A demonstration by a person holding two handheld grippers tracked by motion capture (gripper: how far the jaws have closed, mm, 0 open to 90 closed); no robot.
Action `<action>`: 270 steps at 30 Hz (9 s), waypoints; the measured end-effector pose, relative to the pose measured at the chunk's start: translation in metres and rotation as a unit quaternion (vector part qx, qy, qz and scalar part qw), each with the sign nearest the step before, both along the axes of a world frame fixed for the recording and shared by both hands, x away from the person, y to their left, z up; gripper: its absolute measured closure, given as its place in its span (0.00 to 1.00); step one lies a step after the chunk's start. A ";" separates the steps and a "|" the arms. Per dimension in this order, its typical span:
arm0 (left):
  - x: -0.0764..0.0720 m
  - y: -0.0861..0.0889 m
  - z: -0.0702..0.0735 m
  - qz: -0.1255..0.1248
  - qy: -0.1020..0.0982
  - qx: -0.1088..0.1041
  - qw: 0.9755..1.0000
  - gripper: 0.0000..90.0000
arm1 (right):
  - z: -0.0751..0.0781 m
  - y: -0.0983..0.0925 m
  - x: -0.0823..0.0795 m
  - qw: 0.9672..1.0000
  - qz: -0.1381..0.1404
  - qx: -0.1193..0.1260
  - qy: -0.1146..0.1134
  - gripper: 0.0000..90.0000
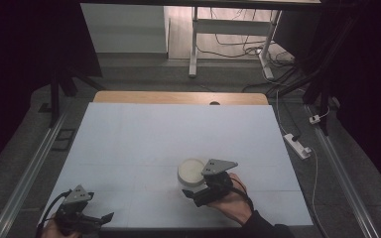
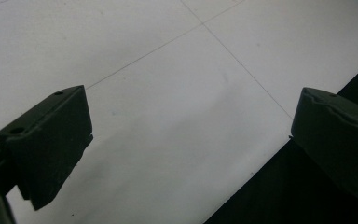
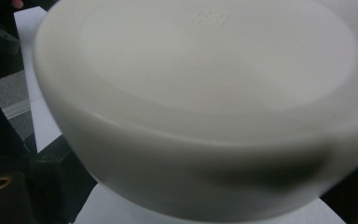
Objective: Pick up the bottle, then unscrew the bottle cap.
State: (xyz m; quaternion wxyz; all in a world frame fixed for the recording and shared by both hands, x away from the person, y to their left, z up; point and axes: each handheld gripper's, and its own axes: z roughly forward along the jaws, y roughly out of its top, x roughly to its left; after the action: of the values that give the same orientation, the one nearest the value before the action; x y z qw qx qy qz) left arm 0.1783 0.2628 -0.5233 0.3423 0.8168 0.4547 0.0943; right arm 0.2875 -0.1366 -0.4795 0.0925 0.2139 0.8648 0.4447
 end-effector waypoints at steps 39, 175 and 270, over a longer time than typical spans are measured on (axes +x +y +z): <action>0.001 0.003 0.003 0.001 -0.009 -0.017 1.000 0.00 | 0.004 0.029 0.003 1.000 0.026 0.016 -0.003 0.07; 0.118 -0.156 0.097 -0.407 -0.084 -0.038 0.909 0.03 | 0.003 0.033 -0.009 0.993 0.105 0.048 -0.004 0.07; 0.110 -0.179 0.101 -0.250 -0.092 -0.025 0.964 0.09 | 0.000 0.027 -0.002 0.999 0.012 0.033 -0.016 0.07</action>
State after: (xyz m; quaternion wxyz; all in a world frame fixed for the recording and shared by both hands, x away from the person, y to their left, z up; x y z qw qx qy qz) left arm 0.2878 0.0836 -0.4218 0.4155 0.8836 0.2047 0.0687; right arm 0.2852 -0.1091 -0.4793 0.0939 0.1989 0.8508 0.4772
